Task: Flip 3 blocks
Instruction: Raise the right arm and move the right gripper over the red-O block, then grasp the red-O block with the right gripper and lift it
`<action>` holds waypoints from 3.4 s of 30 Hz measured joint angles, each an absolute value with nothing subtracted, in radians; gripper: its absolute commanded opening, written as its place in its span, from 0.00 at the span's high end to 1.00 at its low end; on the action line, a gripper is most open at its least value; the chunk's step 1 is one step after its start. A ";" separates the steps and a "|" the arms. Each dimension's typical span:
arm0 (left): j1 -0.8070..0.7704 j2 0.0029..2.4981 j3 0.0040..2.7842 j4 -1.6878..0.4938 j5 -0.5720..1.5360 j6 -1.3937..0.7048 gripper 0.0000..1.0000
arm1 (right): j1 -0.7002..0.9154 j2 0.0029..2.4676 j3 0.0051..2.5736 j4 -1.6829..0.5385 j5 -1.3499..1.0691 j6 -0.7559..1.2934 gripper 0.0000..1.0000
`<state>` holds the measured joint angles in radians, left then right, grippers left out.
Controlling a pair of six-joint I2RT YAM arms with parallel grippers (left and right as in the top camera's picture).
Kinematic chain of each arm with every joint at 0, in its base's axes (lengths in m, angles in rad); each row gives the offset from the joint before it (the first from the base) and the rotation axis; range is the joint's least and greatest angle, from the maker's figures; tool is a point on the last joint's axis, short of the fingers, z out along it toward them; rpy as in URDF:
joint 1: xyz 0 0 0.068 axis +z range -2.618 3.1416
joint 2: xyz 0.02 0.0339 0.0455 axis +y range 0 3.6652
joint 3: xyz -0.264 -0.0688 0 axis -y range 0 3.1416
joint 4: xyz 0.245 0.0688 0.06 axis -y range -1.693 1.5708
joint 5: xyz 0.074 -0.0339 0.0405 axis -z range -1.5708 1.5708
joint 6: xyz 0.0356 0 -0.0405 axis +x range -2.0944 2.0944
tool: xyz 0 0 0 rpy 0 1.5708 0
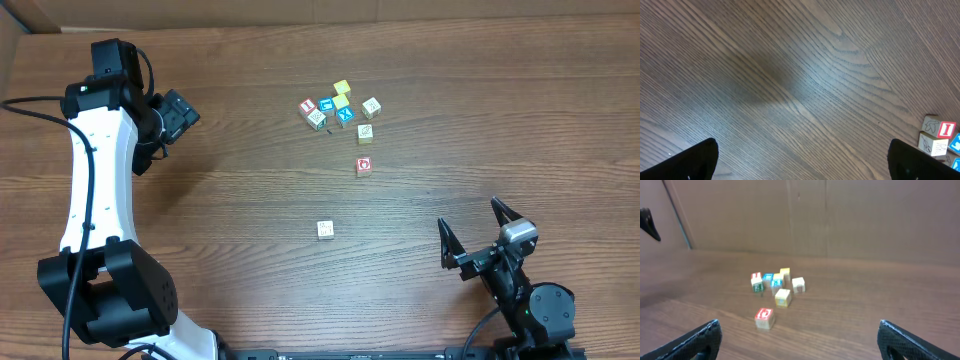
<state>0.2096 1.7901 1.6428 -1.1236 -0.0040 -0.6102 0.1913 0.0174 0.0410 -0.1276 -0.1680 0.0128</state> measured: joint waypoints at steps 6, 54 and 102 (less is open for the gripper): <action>0.210 1.790 1.643 -1.123 -0.004 -0.610 0.00 | 0.191 0.150 0.317 -0.268 -0.165 0.020 0.00; 0.210 1.790 1.643 -1.126 -0.004 -0.610 0.00 | 0.519 2.122 1.645 -0.816 0.043 0.343 0.23; 0.210 1.790 1.643 -1.127 -0.004 -0.610 0.00 | 0.585 1.995 1.681 -1.258 -0.164 0.441 0.75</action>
<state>0.2096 1.7901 1.6428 -1.1267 -0.0044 -0.6098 0.5846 1.9945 1.6806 -1.2575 -0.1638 0.4412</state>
